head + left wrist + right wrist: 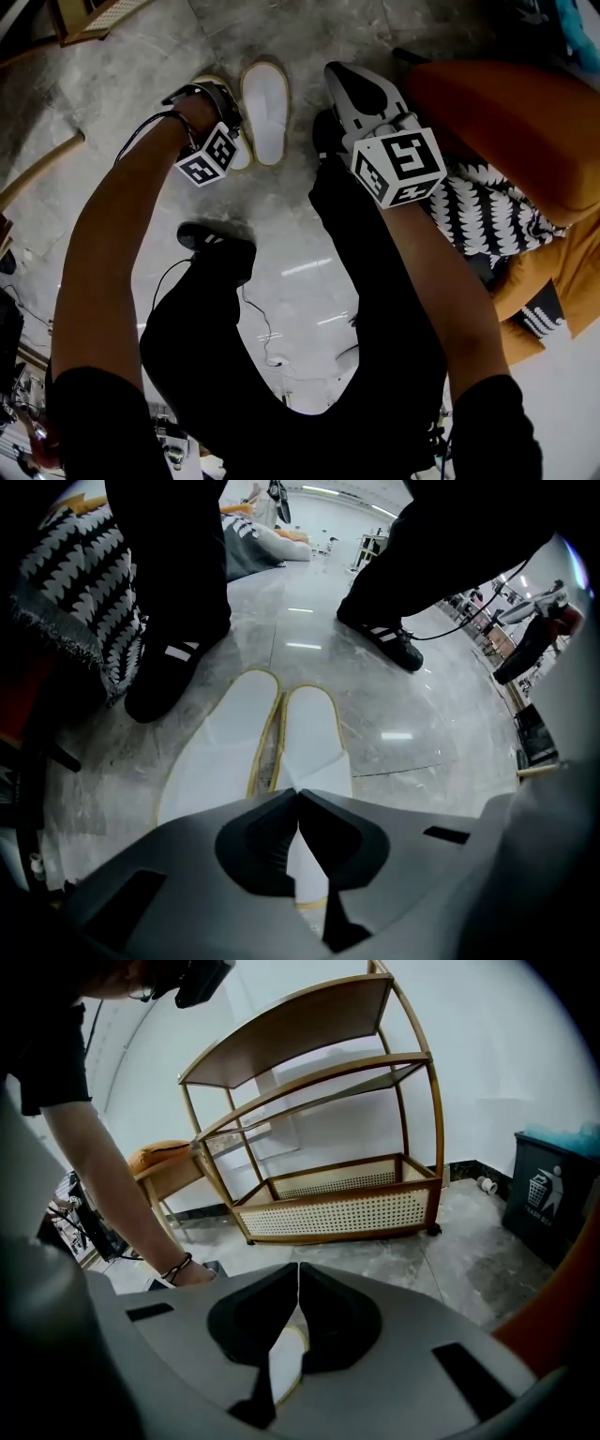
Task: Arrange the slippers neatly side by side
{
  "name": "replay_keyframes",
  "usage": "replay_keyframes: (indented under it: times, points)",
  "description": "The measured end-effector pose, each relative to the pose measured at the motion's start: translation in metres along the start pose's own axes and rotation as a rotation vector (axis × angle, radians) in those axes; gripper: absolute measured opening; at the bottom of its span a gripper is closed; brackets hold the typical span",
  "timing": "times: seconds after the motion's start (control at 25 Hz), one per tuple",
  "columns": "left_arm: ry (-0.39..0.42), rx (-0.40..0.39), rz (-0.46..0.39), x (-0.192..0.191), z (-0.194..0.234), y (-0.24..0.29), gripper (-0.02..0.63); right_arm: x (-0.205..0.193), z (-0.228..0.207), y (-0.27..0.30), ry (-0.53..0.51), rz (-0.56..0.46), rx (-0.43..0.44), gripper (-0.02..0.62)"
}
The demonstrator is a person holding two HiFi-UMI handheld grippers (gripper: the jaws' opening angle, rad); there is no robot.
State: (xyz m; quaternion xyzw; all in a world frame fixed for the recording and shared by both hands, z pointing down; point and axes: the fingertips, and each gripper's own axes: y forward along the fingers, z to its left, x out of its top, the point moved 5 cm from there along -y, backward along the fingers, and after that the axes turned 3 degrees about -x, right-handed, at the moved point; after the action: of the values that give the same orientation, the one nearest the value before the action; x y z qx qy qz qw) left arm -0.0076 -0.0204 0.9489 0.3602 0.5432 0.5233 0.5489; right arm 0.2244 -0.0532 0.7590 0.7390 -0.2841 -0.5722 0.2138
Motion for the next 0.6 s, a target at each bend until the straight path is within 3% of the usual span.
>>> replay_keyframes:
  times: [0.12,0.36,0.52,0.6]
  points:
    - [0.012,0.019,-0.002,0.004,0.005,0.0,0.021,-0.007,-0.002,-0.004,0.003,0.007,-0.002,0.034]
    - [-0.061,0.078,-0.002,0.001,0.014,-0.004,0.021,-0.008,-0.001,-0.008,-0.009,-0.004,0.007,0.034]
    - [-0.102,0.077,0.006,-0.004,0.013,-0.009,0.025,-0.005,-0.001,-0.01,-0.009,0.0,0.008,0.034]
    - [-0.119,0.074,0.012,-0.005,0.01,-0.017,0.068,-0.002,0.003,-0.014,-0.02,0.01,0.015,0.035]
